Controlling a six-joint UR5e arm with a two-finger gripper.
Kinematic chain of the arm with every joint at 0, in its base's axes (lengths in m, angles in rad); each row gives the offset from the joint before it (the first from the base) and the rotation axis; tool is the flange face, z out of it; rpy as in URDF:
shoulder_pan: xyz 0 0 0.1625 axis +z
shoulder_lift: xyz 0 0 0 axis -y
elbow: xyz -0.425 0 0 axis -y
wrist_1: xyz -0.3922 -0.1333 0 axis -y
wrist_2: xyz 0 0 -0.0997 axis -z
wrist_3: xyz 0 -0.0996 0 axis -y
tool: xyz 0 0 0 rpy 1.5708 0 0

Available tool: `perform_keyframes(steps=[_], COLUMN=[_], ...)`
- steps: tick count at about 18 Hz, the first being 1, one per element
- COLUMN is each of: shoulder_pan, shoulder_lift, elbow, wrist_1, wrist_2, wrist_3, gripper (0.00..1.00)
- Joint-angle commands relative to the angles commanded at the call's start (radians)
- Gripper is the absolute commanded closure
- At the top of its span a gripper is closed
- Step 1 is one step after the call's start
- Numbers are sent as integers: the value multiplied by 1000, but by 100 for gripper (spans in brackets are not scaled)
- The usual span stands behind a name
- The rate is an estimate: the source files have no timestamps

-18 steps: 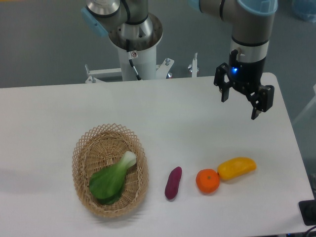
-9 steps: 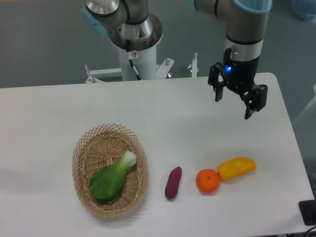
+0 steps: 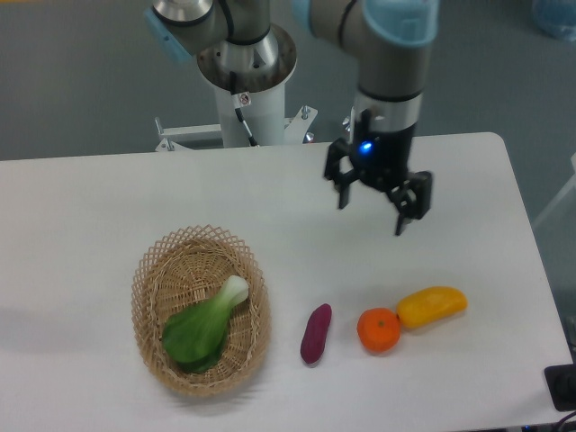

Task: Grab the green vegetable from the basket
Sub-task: 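Move the open gripper over the wicker basket above the bok choy, then lower the gripper into the basket and close on the bok choy stem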

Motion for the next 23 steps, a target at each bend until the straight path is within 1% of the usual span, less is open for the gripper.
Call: perform_keyframes(steps=[1,3,6,8,12,13,14,16,18,20,23], shoulder_pan=[-25,-64,-124,-158,-207,-218,-229,-233,-249,-264,-273], shoulder_lift=[-12,-21,-54,-74,-135,-150,-161,-173,-189,-196,-233], elbow=[-14,-40,-78,-84,-95,-100,-110,-135,-166,-169,-161], wrist_1=[12,9,11,12,20,32,60,144,196,207,227], wrist_2=[6,6,9,11,11,11,12,17,41,61,67], wrist_3=[-32,-43,-51,-51,-83,-89,-99,-138,-149,-180,-238], gripper=[0,0,0,0,0,0,0,0,0,0,0])
